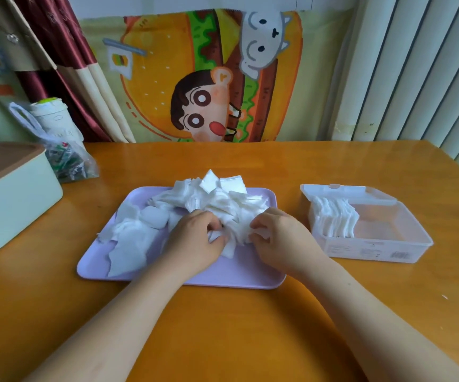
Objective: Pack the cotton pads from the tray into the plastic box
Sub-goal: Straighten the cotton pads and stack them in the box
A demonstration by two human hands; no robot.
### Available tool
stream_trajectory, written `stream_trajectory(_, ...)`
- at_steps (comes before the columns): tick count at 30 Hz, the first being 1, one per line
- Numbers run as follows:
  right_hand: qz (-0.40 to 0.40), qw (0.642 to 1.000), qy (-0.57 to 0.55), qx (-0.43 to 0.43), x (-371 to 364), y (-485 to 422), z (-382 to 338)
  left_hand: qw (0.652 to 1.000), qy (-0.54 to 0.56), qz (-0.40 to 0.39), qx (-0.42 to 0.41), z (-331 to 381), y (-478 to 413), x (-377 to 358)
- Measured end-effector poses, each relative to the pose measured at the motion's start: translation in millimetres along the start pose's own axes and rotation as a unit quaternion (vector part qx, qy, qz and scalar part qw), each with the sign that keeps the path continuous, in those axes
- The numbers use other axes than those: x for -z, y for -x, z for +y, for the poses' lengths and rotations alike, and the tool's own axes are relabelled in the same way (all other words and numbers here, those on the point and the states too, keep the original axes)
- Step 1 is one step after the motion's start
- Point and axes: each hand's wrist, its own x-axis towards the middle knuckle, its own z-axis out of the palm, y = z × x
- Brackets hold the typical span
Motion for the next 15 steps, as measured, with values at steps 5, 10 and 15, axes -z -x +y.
stream_trajectory(5,0.011,0.998,-0.055,0.033,-12.8,-0.2,0.3,0.996,-0.041,-0.074,0.002,-4.8,3.4,-1.9)
stream_trajectory(10,0.007,0.999,-0.042,0.002,-22.8,-1.7,-0.5,0.995,-0.025,-0.091,-0.008,-2.3,11.1,-0.6)
stream_trajectory(15,0.033,0.994,-0.102,-0.009,-18.8,-1.2,-6.1,0.999,0.033,-0.039,0.007,-2.6,17.9,6.1)
